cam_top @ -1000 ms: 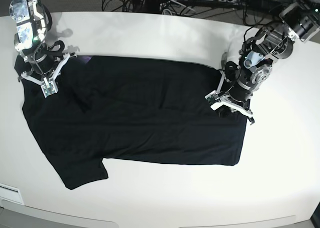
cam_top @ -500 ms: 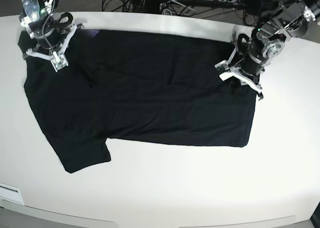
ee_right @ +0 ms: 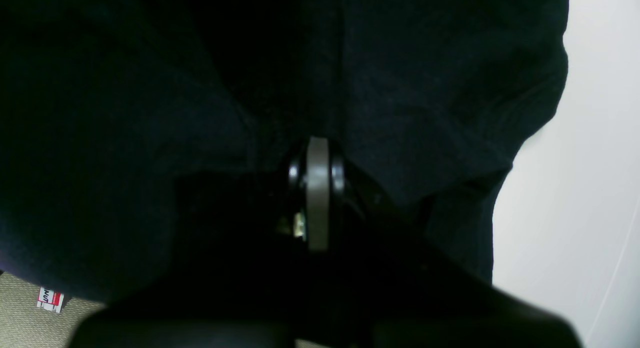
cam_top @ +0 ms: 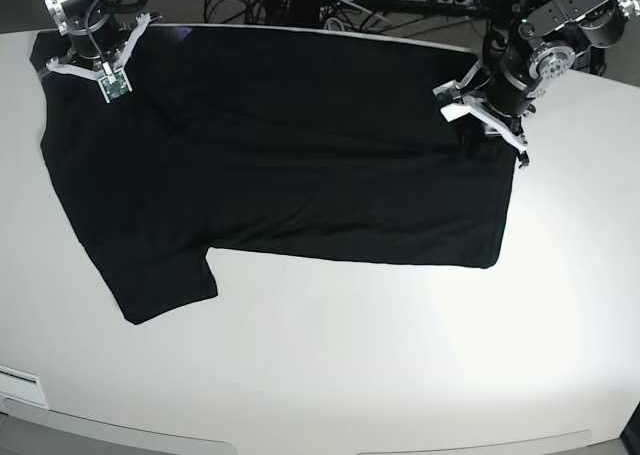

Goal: Fold the T-shirt properly
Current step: 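Regrasp the shirt's shoulder edge with both grippers and smooth it flat, then grasp the shirt hem corners with both grippers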

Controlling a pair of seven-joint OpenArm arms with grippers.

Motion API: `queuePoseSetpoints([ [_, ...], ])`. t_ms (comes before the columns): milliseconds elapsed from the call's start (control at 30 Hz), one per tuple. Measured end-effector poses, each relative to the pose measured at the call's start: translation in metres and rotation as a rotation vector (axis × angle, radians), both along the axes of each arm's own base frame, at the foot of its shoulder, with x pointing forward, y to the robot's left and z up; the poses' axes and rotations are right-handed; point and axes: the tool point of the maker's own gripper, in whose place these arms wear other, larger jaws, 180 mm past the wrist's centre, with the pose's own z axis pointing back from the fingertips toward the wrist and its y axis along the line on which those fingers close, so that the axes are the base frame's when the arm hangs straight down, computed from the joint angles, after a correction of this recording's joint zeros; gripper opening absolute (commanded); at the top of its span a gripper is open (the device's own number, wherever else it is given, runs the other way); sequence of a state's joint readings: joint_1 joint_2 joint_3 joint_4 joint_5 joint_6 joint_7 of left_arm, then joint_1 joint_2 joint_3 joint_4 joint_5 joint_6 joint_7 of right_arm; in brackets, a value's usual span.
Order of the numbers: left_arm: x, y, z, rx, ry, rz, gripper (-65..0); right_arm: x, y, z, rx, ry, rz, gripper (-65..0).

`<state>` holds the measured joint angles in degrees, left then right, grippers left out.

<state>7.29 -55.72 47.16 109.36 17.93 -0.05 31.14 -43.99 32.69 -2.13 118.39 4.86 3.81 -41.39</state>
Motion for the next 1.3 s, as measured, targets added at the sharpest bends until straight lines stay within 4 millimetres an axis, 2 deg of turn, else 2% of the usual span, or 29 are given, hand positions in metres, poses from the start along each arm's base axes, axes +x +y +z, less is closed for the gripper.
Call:
queuePoseSetpoints([
  [233,0.000,-0.002,0.010,0.032,-0.021,0.014,-65.0,0.000,0.000,0.003,-0.004,0.000,-0.008,-65.0],
  [333,0.000,-0.010,0.020,0.008,-0.051,0.013,-65.0,0.002,-0.001,0.013,-0.016,-0.017,-0.052,-65.0],
  [433,0.006,-0.012,0.033,-0.001,-0.135,0.020,-65.0,0.013,0.003,0.032,-0.051,-0.082,-0.033,-57.6],
  [500,0.017,-0.013,0.044,0.004,-0.205,0.013,-65.0,0.024,0.002,0.050,-0.091,-0.154,-0.017,-53.7],
  [633,0.036,-0.006,0.062,0.008,-0.308,0.057,-65.0,0.039,0.003,0.074,-0.130,-0.259,-0.006,-52.9],
  [733,0.059,0.005,0.092,-0.029,-0.468,0.157,-65.0,0.046,-0.003,0.085,-0.161,-0.318,-0.032,-52.9],
  [800,0.081,0.021,0.107,-0.113,-0.483,0.289,-65.0,0.046,-0.004,0.086,-0.165,-0.324,-0.043,-52.9],
  [867,0.108,0.043,0.113,-0.189,-0.449,0.414,-65.0,0.046,-0.006,0.086,-0.173,-0.321,-0.046,-52.9],
  [933,0.126,0.061,0.104,-0.359,-0.324,0.549,-65.0,0.045,-0.006,0.086,-0.175,-0.318,-0.048,-52.7],
  [1067,0.146,0.087,0.079,-0.795,-0.020,0.829,-65.0,0.046,-0.006,0.086,-0.176,-0.318,-0.048,-50.7],
  [1100,0.152,0.095,0.077,-0.900,0.025,0.898,-60.1,0.046,-0.006,0.086,-0.175,-0.320,-0.048,-48.1],
  [1200,0.161,0.117,0.063,-1.055,0.157,1.044,-34.4,0.046,-0.006,0.086,-0.175,-0.319,-0.048,-38.8],
  [1233,0.160,0.119,0.056,-1.082,0.203,1.057,-30.9,0.046,-0.006,0.086,-0.175,-0.322,-0.049,-36.4],
  [1300,0.160,0.118,0.039,-1.135,0.264,1.098,-30.8,0.046,-0.006,0.086,-0.174,-0.320,-0.049,-34.6],
])
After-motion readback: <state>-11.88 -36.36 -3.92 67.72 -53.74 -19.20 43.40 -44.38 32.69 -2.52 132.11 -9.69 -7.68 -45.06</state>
